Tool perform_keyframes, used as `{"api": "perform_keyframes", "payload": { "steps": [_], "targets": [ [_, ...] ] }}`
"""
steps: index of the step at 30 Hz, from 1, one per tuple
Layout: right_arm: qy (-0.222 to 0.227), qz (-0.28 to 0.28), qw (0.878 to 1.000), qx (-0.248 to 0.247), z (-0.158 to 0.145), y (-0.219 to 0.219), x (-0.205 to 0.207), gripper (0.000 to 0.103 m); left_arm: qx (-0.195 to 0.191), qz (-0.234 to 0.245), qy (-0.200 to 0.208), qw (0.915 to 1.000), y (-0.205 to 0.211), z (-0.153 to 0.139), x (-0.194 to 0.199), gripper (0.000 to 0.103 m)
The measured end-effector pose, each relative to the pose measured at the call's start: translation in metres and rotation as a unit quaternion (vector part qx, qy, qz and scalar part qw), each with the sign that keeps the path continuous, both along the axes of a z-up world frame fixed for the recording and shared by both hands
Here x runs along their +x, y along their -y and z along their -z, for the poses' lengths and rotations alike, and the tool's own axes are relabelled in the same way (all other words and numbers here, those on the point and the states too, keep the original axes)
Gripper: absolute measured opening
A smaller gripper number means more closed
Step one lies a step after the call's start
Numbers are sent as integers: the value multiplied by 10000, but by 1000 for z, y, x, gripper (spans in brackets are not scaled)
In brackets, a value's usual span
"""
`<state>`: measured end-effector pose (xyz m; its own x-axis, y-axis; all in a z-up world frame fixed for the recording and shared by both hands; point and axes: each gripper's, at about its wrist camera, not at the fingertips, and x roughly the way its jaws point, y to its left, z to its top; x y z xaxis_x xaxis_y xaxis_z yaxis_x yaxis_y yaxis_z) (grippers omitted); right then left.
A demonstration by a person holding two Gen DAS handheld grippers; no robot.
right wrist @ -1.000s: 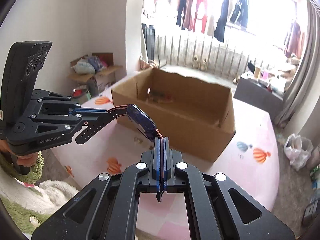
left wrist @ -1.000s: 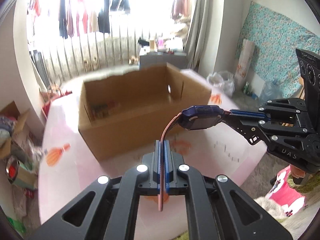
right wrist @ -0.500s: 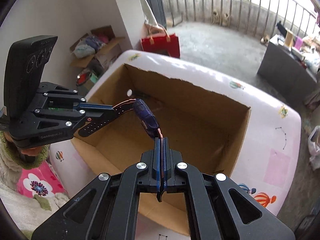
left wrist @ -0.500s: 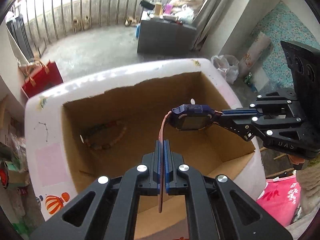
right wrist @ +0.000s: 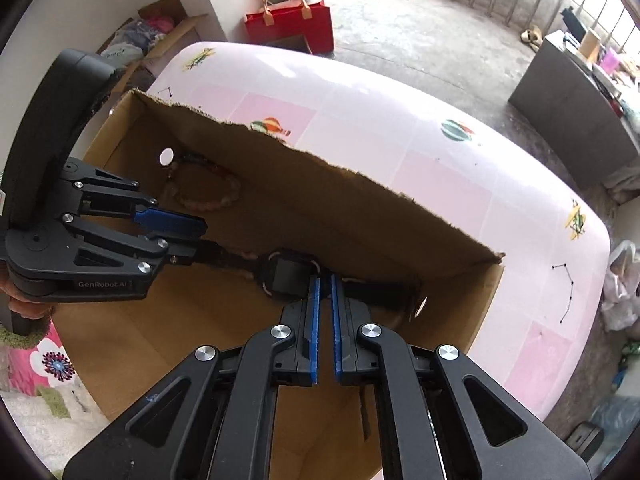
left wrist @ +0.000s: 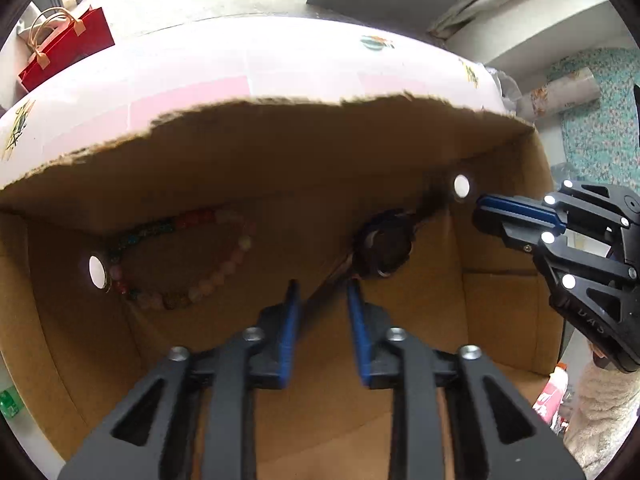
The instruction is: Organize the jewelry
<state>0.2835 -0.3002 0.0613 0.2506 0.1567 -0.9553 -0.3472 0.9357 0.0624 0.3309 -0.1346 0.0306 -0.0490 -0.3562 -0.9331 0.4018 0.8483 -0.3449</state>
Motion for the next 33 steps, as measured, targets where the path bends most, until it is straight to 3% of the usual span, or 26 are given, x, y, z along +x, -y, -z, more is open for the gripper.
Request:
{"api": "perform_keyframes", "payload": {
  "steps": [6, 8, 12, 16, 17, 19, 21, 24, 26, 30, 33],
  "targets": [
    [523, 174, 9983, 184, -29, 9, 1, 11, 54, -105, 189, 9998, -12, -15, -5, 45],
    [789, 242, 9961, 313, -45, 15, -6, 14, 21, -116, 443, 9990, -15, -30, -11, 48],
    [1447, 372, 9871, 573, -85, 25, -39, 31, -152, -114, 1241, 9921, -36, -75, -36, 57],
    [2340, 567, 9680, 711, -127, 35, -90, 56, -612, -118, 2240, 9726, -63, -134, -84, 72],
    [2537, 581, 9623, 788, -137, 38, -107, 58, -724, -121, 2502, 9654, -74, -147, -101, 78],
    [2892, 682, 9496, 999, -149, 43, -144, 73, -948, -141, 2967, 9502, -92, -166, -134, 84],
    [3140, 813, 9386, 1171, -152, 46, -181, 78, -1098, -169, 3301, 9374, -103, -176, -167, 91],
    [3151, 1121, 9336, 1289, -134, 47, -225, 85, -1140, -118, 3584, 9265, -123, -170, -215, 97],
    [2964, 1243, 9385, 1263, -110, 43, -246, 87, -1110, -101, 3604, 9261, -132, -153, -245, 97],
    [2304, 1546, 9569, 854, -34, 16, -268, 89, -834, -288, 3139, 9453, -135, -88, -273, 97],
    [1664, 1782, 9678, 632, 26, -2, -267, 89, -340, -543, 2599, 9635, -122, -27, -275, 97]
  ]
}}
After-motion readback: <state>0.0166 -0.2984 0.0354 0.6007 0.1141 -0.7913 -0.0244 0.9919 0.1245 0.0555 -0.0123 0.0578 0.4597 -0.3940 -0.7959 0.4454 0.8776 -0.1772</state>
